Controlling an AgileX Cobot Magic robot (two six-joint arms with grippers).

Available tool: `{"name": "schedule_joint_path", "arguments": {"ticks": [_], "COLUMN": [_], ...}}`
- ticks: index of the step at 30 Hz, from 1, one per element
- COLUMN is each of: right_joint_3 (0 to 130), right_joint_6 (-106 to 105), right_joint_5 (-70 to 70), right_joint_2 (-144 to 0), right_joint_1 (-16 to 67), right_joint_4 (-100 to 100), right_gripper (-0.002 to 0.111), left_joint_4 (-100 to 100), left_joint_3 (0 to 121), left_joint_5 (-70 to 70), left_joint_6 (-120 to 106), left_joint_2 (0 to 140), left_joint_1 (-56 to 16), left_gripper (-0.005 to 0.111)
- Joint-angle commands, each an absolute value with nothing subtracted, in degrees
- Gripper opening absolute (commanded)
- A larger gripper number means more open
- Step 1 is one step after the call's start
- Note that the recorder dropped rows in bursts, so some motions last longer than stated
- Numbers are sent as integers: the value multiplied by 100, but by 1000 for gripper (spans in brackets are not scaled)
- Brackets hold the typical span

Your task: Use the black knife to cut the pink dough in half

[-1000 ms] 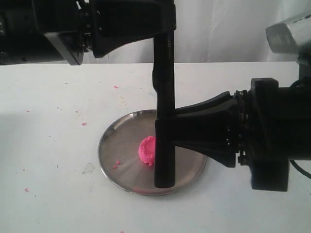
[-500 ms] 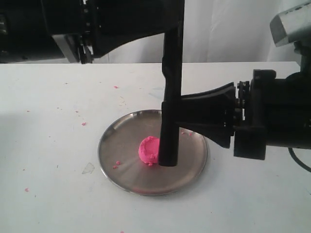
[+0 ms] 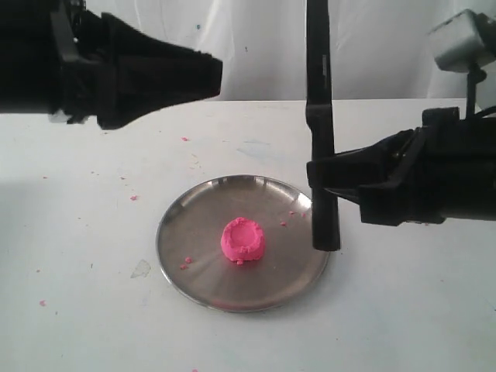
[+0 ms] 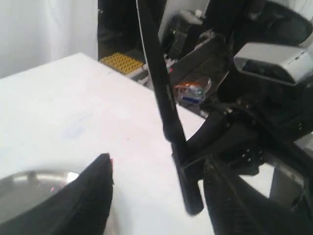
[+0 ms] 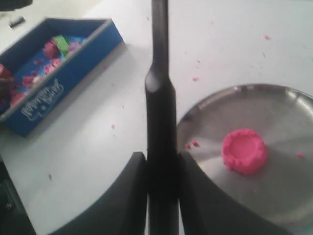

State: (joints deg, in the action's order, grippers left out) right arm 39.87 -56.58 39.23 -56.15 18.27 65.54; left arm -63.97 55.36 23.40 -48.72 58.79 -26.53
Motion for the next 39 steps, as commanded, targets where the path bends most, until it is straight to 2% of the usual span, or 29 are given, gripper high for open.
{"name": "schedule_joint_path", "arguments": {"ticks": [1, 6, 8, 9, 10, 11, 13, 18, 24, 39], "right_joint_3": [4522, 4958, 4958, 4958, 4958, 4958, 4958, 4958, 5141, 5536], "right_joint_6": [-4037, -3274, -3274, -3274, -3227, -3107, -2994, -1829, -1456, -1173], "right_joint_5": [4347, 5121, 5297, 5322, 5322, 5322, 5378, 5378, 5201, 5212], "right_joint_2": [-5559, -5708, -5912, -6044, -6106, -6191, -6292, -6527, -6990, -6968], "right_joint_1": [1830, 1830, 1992, 2210, 2320, 2508, 2801, 3567, 4195, 4461], "right_joint_4": [4367, 3094, 3104, 3007, 2931, 2791, 2535, 1134, 870, 750], "right_gripper": [0, 0, 0, 0, 0, 0, 0, 0, 0, 0], "left_joint_4": [-4647, -3656, -3558, -3586, -3600, -3722, -4081, -5591, -5801, -5606], "left_joint_3": [5574, 5574, 5429, 5247, 5162, 4978, 4862, 4671, 4671, 4671], "left_joint_5": [2582, 3038, 3270, 3285, 3221, 3099, 2813, 1376, 425, 167], "left_joint_6": [-3197, -2245, -2035, -2035, -2035, -2071, -2175, -3042, -3574, -3646], "left_joint_2": [5777, 5777, 5845, 5893, 5892, 5892, 5871, 5661, 6120, 7093], "left_joint_1": [-2635, -2635, -2645, -2645, -2645, -2645, -2645, -2734, -3743, -3874], "left_gripper": [59, 59, 55, 43, 36, 15, 0, 0, 0, 0]}}
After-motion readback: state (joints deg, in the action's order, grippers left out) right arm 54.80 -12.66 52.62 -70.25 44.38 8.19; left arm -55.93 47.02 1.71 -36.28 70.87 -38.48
